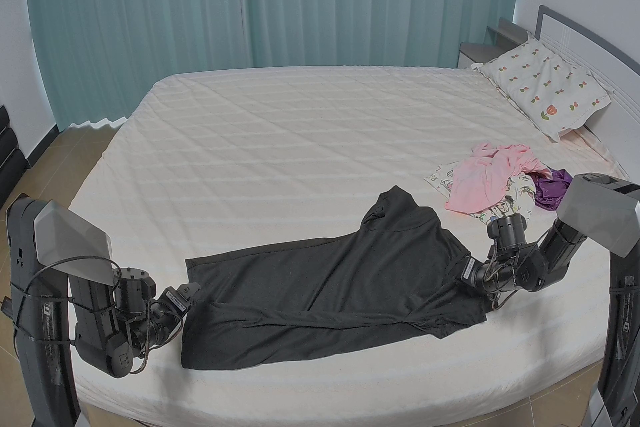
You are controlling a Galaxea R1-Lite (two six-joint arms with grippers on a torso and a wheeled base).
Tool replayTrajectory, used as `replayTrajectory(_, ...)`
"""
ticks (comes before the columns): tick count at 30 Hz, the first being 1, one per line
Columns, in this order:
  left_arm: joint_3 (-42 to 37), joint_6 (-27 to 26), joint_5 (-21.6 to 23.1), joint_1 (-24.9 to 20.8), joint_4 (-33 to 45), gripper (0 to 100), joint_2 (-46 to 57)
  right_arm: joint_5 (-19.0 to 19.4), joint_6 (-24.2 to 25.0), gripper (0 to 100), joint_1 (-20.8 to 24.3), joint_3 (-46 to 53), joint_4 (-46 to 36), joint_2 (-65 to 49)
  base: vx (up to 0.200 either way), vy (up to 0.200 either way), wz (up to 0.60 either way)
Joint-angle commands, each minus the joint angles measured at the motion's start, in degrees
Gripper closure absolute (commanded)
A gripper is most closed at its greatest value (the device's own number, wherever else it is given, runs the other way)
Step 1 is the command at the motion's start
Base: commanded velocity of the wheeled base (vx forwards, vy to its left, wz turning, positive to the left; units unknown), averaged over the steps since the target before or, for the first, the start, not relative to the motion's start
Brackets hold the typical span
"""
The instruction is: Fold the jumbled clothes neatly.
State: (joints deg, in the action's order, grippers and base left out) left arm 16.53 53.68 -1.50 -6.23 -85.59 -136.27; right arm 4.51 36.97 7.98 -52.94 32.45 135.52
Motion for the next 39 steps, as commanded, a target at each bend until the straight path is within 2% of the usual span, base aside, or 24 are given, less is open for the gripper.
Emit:
replayTrajectory(1, -0.3, 0.0, -0.1, 0.0, 0.0, 0, 0.7, -0.1, 5.1, 100, -0.8, 0.6, 3.4, -0.3, 0.000, 0.000, 0.00)
replayTrajectory(5, -0.5, 0.0, -0.1, -0.7, 0.4, 0, 3.4, 0.2, 9.8, 100, -2.7, 2.1, 10.9, -0.3, 0.000, 0.000, 0.00)
replayTrajectory(7, 0.1, -0.6, -0.1, -0.9, 0.8, 0, 3.7, 0.5, 9.9, 100, -3.0, 3.8, 13.6, -0.3, 0.000, 0.000, 0.00)
replayTrajectory(11, 2.0, -6.1, -0.1, -1.7, 3.5, 0, 3.4, 1.6, 10.1, 100, -2.5, 5.3, 17.8, -0.2, 0.000, 0.000, 0.00)
replayTrajectory(19, 6.0, -8.3, 1.0, -2.5, 10.7, 0, 3.4, 1.7, 10.1, 100, -2.1, 8.1, 27.3, 1.8, 0.000, 0.000, 0.00)
replayTrajectory(26, 5.9, -8.5, 3.6, -4.0, 10.6, 0, 3.4, 1.9, 10.1, 100, -2.1, 8.0, 28.7, 2.6, 0.000, 0.000, 0.00)
replayTrajectory(30, 6.0, -11.0, 3.6, -4.2, 11.0, 0, 2.3, 2.2, 10.1, 100, -1.4, 8.0, 28.8, 2.7, 0.000, 0.000, 0.00)
replayTrajectory(31, 5.9, -12.1, 3.6, -4.0, 11.0, 100, 1.4, 2.2, 10.1, 100, -1.4, 7.9, 28.8, 2.7, 0.000, 0.000, 0.00)
replayTrajectory(35, 5.4, -15.4, 3.5, -3.5, 11.1, 100, -0.7, 2.2, 10.1, 100, -1.3, 7.8, 29.8, 2.6, 0.000, 0.000, 0.00)
replayTrajectory(39, 5.4, -16.2, 2.5, -3.4, 10.8, 100, -1.5, 2.2, 10.1, 100, -1.3, 8.3, 32.6, 2.7, 0.000, 0.000, 0.00)
